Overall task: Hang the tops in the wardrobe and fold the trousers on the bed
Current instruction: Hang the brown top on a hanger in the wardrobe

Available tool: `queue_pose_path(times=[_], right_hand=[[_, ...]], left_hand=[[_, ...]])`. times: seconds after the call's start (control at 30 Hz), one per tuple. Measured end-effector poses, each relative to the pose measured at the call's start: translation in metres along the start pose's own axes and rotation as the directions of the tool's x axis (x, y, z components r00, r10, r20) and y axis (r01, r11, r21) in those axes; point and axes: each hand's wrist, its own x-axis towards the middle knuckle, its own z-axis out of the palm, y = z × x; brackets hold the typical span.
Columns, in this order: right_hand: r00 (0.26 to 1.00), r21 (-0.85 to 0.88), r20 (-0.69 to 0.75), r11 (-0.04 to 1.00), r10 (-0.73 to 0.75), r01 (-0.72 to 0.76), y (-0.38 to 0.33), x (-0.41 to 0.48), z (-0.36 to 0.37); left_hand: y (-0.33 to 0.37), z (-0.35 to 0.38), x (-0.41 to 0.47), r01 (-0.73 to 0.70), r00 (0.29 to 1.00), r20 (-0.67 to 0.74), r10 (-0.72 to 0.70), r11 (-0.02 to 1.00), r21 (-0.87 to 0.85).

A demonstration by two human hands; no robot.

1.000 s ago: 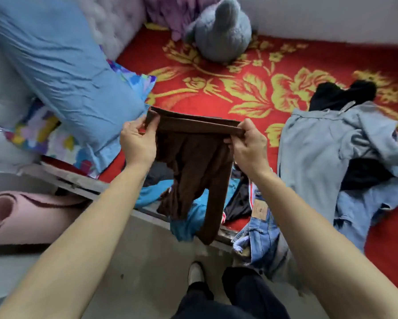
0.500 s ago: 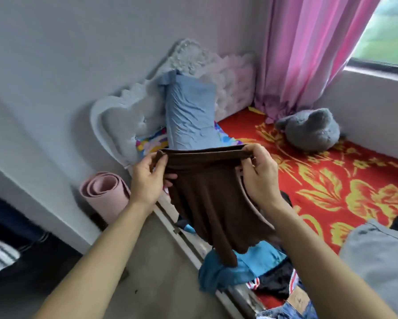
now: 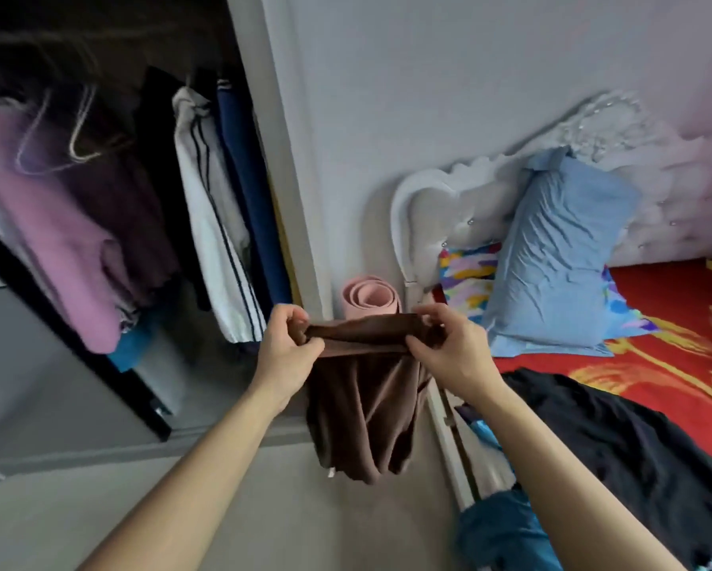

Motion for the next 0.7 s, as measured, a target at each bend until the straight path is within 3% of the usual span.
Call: queue_pose_path(times=[0.13,0.33,0.53,0.7], right_hand=[[0.983,-0.104,0.180,0.993,-0.038,0.058,-0.053,0.026,0.070],[0.981,-0.090,0.133,0.984,-0.142,0.155,-0.155,0.062,0.196],[0.983,0.026,0.124,0.991,-0.136,0.134,-0.234,0.091,0.277],[0.978,-0.089,0.152,0.983,-0.145,0.159,-0.256,0.121,0.317]], left_hand=[[-0.023,-0.084,0.022,-0.012,0.988,-0.152,0.008,1.000,-0.026],[-0.075,-0.221,0.068,0.012,0.942,-0.323,-0.088,0.973,-0.230],[-0.119,-0.318,0.117,-0.017,0.883,-0.469,0.008,1.000,-0.015],[-0.135,-0.363,0.157,0.019,0.894,-0.438,0.088,0.972,0.235]])
